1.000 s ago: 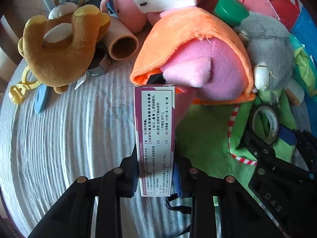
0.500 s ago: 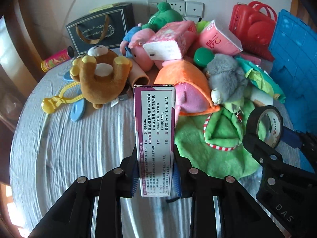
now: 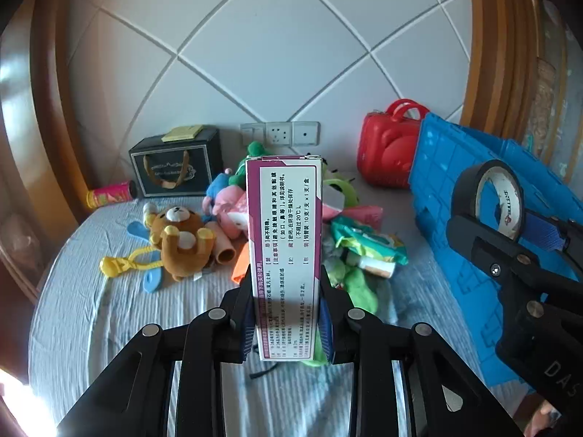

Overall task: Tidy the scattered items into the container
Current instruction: 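Carry box and tape roll over the blue crate and open both tools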

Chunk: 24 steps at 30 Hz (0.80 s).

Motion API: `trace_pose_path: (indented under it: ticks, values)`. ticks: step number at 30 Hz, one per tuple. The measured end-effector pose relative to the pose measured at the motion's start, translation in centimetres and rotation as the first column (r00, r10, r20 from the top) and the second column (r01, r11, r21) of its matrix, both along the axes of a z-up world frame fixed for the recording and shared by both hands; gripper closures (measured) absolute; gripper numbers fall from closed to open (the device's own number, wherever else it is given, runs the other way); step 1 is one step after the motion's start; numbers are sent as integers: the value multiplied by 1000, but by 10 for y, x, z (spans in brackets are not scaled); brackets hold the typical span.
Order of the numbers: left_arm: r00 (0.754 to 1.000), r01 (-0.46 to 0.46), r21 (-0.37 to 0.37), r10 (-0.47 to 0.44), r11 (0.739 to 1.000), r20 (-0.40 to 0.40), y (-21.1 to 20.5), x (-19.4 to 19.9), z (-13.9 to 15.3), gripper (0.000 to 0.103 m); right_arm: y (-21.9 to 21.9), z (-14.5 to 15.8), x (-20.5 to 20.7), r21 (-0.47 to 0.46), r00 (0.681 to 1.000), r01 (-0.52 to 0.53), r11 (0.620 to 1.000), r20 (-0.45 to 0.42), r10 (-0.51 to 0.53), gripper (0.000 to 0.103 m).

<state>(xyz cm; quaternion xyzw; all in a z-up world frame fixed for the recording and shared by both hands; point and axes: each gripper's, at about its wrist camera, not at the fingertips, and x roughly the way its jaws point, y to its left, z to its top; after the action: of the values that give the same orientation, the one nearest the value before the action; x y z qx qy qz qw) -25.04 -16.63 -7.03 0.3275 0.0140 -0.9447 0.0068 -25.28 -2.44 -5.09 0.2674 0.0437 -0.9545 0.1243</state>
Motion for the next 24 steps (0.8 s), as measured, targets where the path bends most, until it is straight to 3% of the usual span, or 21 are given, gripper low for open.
trace_pose_path:
  ticks: [7, 13, 18, 21, 24]
  values:
    - [992, 64, 31, -60, 997, -114, 112, 31, 49, 75, 140, 48, 47, -8, 989, 91, 996, -114, -91, 45]
    - [978, 115, 28, -108, 993, -179, 225, 49, 78, 75, 252, 54, 69, 14, 979, 157, 988, -136, -153, 45]
    - [980, 179, -11, -180, 984, -89, 310, 47, 73, 75, 328, 31, 69, 9, 973, 225, 974, -52, -225, 45]
    - [978, 208, -57, -206, 977, 33, 346, 40, 51, 75, 353, 10, 67, 8, 968, 251, 968, 11, -251, 45]
    - [964, 239, -51, -230, 970, 137, 371, 33, 30, 75, 370, -9, 66, 31, 961, 267, 963, 66, -268, 45]
